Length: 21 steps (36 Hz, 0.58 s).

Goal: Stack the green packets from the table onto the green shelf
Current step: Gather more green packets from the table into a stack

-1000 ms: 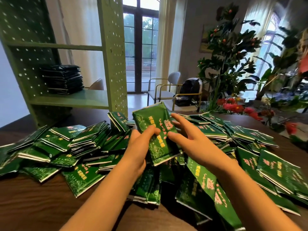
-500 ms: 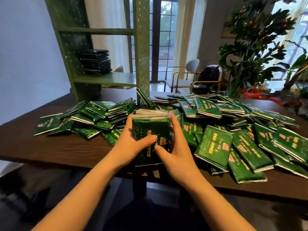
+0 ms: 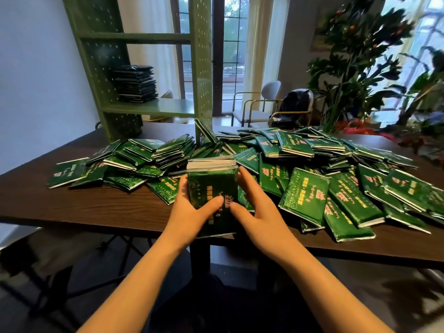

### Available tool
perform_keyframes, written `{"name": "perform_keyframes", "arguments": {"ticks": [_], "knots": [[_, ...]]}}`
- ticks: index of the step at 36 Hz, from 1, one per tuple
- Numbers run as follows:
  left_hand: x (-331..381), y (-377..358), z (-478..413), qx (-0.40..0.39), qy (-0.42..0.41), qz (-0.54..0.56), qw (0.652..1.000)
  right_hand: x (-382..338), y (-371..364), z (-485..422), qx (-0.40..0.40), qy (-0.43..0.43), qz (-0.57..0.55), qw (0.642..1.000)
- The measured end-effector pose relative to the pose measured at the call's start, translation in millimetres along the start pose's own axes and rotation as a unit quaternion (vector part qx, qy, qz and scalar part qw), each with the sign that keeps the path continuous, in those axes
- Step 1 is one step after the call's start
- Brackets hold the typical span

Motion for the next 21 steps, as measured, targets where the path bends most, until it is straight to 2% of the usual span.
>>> {"name": "perform_keyframes", "arguments": {"ticks": [4, 7, 10, 13, 16, 21], "knots": [[0, -1, 0, -0.002, 0.019, -0.019, 1.0, 0, 40, 2, 0.057, 0.079, 0.141, 0.985], [4, -1, -2, 0.002, 0.061, 0.017, 0.998, 6, 68, 5, 0.11, 0.091, 0.26, 0.955], [9, -11, 0, -0.022, 0.134, 0.107, 0.985, 17, 86, 10, 0.116, 0.044, 0.379, 0.917], [9, -22, 3, -0.04, 0.202, 0.152, 0.967, 30, 90, 14, 0.037, -0.057, 0.483, 0.873], [4, -30, 2, -0.064, 0.234, 0.17, 0.955, 38, 90, 16, 0.002, -0.101, 0.495, 0.863], [7, -36, 1, -0.084, 0.252, 0.169, 0.949, 35, 95, 14, 0.049, -0.068, 0.474, 0.877]]}}
Point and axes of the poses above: each hand's wrist, its own z-axis away from the middle knuckle, its own y-axis out of the back of the hand, x = y × z, the point moved 3 cm from there along -z, towards the middle knuckle, and after that the axes turned 1 degree about x, right-handed, at the moved point
